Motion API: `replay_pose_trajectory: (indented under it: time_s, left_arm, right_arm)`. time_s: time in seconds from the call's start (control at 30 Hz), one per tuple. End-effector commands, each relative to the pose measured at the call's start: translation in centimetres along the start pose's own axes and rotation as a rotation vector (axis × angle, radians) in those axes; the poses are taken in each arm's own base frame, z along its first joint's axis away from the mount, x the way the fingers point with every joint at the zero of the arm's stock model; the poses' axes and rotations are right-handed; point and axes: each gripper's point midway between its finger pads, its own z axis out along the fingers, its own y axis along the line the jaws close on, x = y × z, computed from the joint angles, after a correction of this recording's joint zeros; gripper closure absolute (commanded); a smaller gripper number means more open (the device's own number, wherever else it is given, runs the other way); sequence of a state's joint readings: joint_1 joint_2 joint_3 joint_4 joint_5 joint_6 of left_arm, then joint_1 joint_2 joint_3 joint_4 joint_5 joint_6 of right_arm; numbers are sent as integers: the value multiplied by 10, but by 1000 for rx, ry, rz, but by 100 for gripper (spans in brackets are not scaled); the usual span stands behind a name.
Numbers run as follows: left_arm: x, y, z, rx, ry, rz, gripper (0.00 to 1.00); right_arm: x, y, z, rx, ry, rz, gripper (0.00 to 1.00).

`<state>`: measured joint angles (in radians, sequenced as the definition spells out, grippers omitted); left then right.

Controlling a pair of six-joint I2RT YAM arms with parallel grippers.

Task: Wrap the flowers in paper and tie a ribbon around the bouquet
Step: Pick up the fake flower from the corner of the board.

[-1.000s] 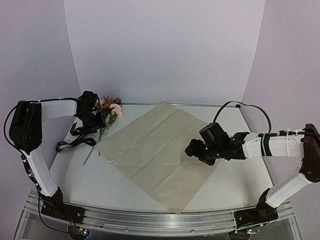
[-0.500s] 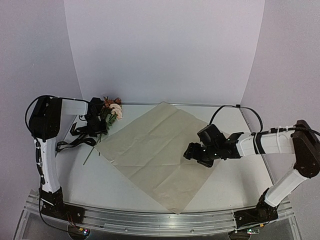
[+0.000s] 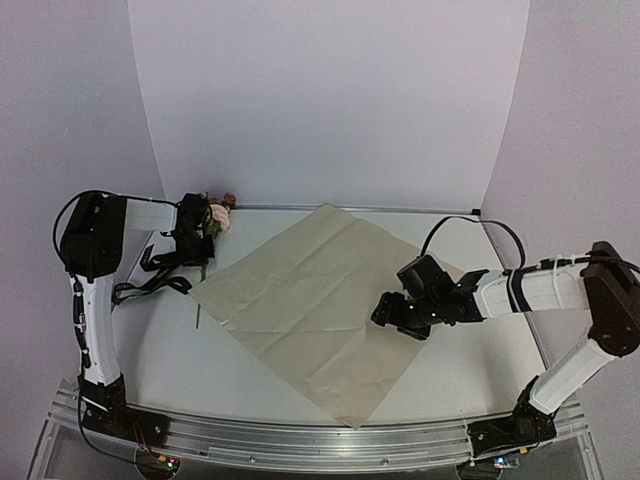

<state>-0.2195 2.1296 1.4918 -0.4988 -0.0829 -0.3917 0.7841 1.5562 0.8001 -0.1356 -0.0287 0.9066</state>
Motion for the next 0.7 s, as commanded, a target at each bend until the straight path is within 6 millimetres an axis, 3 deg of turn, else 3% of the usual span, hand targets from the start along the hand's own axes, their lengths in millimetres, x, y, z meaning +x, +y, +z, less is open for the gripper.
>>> replay_pose_trajectory:
  time_s: [0.0, 0.17, 0.4, 0.67]
  left_arm:
    - [-35, -8, -15, 24, -118, 31, 97]
    - [-59, -13, -44, 35, -194, 58, 100]
    - [-93, -2, -88, -62, -309, 128, 100]
    - [-112, 4, -131, -100, -392, 147, 100]
  right_arm:
    - [-8, -2, -8, -6, -43, -10, 24]
    - [-4, -10, -1, 28, -40, -8, 25]
    - [5, -16, 10, 114, -36, -35, 28]
    - [15, -5, 15, 263, -13, -154, 31]
